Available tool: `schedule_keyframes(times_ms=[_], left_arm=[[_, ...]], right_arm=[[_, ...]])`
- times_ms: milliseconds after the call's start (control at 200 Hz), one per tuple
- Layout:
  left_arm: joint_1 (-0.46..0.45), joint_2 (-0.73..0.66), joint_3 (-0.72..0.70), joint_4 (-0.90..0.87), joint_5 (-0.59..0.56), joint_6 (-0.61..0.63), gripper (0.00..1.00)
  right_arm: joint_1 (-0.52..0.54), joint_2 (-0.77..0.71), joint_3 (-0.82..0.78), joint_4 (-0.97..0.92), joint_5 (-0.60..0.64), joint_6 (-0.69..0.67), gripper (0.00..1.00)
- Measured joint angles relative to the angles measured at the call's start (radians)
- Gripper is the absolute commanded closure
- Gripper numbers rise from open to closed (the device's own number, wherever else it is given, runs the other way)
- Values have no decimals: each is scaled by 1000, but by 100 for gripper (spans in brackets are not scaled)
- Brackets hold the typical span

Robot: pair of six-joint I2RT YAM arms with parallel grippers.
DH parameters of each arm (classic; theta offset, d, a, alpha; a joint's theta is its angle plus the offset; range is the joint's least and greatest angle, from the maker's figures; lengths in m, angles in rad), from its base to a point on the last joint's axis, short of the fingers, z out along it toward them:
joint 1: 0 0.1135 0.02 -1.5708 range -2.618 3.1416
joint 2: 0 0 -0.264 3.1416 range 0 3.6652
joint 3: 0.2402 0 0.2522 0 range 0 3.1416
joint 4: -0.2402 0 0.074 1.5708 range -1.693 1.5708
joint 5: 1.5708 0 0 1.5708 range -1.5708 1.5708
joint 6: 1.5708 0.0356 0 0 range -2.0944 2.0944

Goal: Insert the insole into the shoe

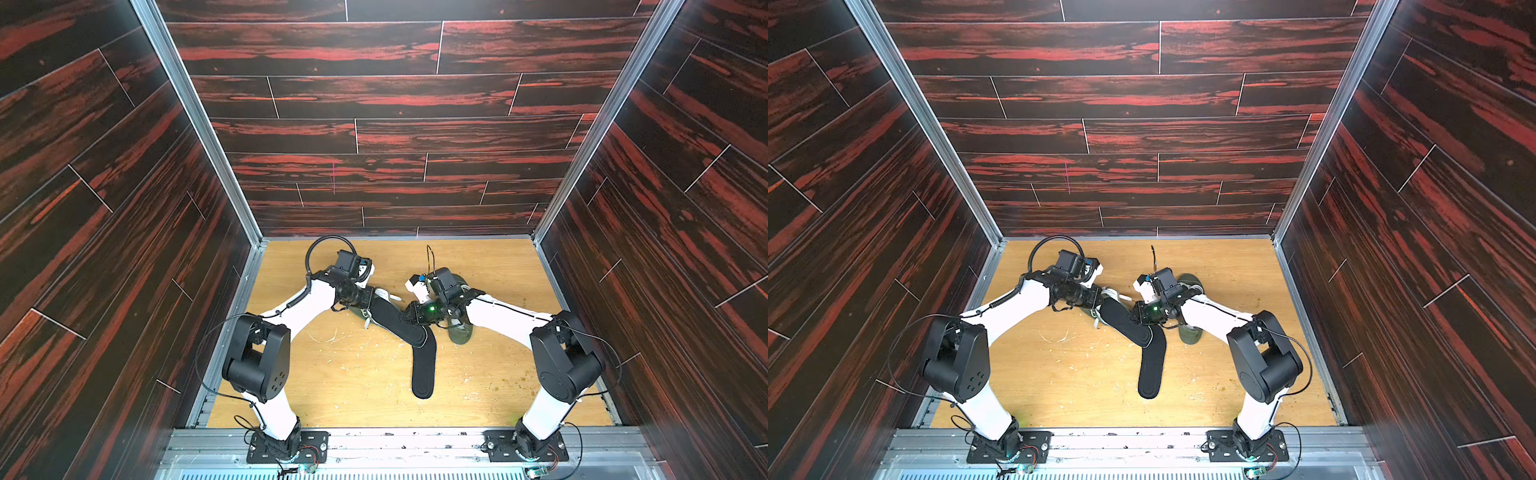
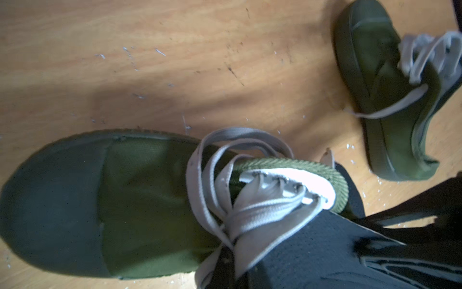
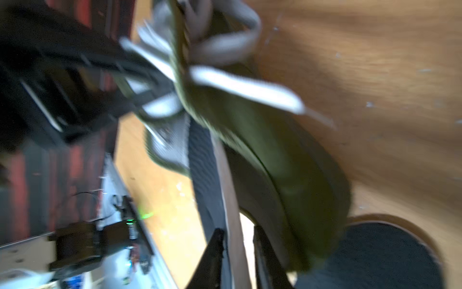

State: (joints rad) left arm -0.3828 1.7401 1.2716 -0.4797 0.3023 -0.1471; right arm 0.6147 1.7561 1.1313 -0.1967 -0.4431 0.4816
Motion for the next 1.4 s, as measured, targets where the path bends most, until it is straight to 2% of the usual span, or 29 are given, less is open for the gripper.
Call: schedule_keyframes(times_ms=[190,266,286,506,822,1047,1263,1398], left_arm=[[-11,0,0,-13,-11,-15,90],[-11,0,0,-9,-14,-18,90],[-11,0,0,-8,-16,-18,90],[-17,-10,-24,28,-14,-24,90],[-19,-11,-13,1,-4,-68,90],[-18,0,58,-100,12,-82,90],[-10,26,80,-113,61,-100,90],[1,47,80,-108,81,-108,90]], right_arm=[[0,8,0,63,-32,90,85],[-2,26,3,74,-46,113,94],[-3,31,6,75,-49,124,100],[-5,90,45,68,-64,148,100],[-3,96,50,93,-53,208,100],[23,57,39,83,72,140,100],[29,62,43,92,69,101,100],[34,109,98,93,37,68,100]])
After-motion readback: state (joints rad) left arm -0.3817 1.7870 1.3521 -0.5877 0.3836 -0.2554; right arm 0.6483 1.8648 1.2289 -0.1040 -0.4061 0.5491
